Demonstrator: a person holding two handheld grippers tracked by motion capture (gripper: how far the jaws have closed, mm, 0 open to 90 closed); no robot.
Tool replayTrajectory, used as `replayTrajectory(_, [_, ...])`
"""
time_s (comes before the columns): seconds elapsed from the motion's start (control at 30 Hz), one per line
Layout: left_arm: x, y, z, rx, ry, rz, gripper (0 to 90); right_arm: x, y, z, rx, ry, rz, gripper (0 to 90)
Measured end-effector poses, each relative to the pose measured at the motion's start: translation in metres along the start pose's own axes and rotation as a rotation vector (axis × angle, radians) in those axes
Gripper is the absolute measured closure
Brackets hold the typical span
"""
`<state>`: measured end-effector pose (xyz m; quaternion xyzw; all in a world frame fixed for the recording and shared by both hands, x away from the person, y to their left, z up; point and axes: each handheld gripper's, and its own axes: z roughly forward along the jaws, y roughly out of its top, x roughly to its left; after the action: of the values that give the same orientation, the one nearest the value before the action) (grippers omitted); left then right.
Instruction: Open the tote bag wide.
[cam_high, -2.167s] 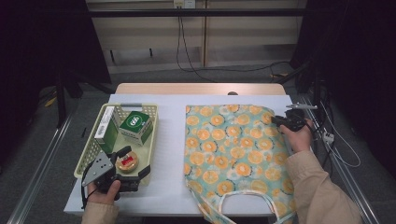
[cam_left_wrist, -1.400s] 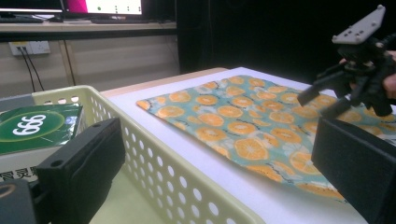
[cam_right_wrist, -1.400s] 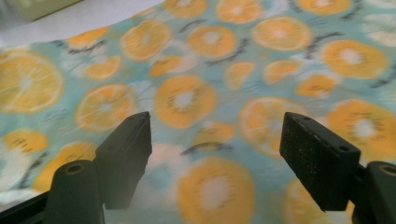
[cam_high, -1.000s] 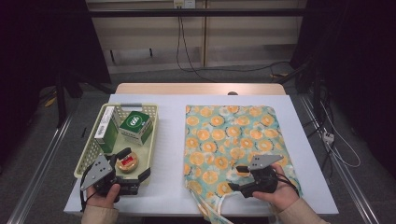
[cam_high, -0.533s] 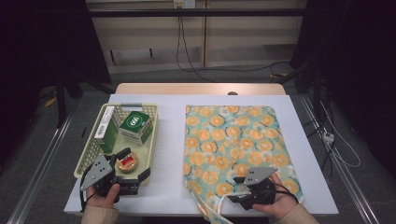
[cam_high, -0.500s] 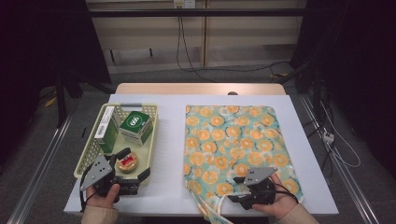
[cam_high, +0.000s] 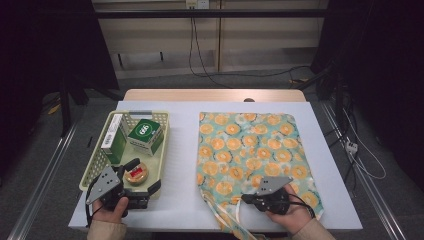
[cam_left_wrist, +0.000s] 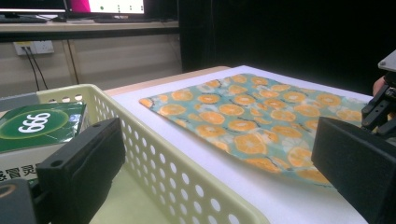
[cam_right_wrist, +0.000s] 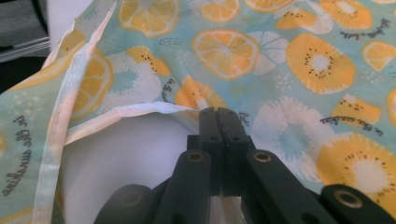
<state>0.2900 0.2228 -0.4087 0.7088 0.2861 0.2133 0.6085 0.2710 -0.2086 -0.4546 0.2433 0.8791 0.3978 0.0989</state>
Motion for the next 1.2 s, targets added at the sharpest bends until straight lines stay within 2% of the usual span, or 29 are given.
replayTrajectory(0.23, [0.0,0.0,0.0,-0.003,0.001,-0.004,2.5,-0.015,0.018,0.017,-0.043,0.003,0.081,90.0])
replayTrajectory(0.43, [0.001,0.0,0.001,0.001,-0.007,0.003,2.5,-0.037,0.041,0.032,-0.043,-0.023,0.126,90.0])
replayTrajectory(0.57, [0.001,0.0,0.0,-0.001,-0.003,-0.003,2.5,-0.047,0.051,0.04,-0.022,-0.068,0.103,90.0])
replayTrajectory(0.7, [0.002,0.0,-0.001,-0.004,-0.002,-0.006,2.5,-0.061,0.056,0.044,-0.019,-0.103,0.125,90.0])
replayTrajectory(0.83, [0.001,0.0,0.001,-0.001,-0.006,0.0,2.5,-0.079,0.06,0.047,-0.015,-0.141,0.156,90.0])
replayTrajectory(0.93, [0.001,0.0,0.001,0.0,-0.011,0.0,2.5,-0.092,0.062,0.049,-0.035,-0.163,0.189,90.0])
replayTrajectory(1.0, [0.001,0.0,0.002,0.002,-0.011,0.0,2.5,-0.098,0.063,0.052,-0.056,-0.156,0.23,90.0])
replayTrajectory(1.1, [0.002,-0.001,0.002,0.003,-0.009,-0.004,2.5,-0.101,0.065,0.056,-0.059,-0.157,0.241,90.0])
replayTrajectory(1.2, [0.002,-0.001,0.002,0.004,-0.01,-0.007,2.5,-0.1,0.068,0.061,-0.045,-0.171,0.219,90.0])
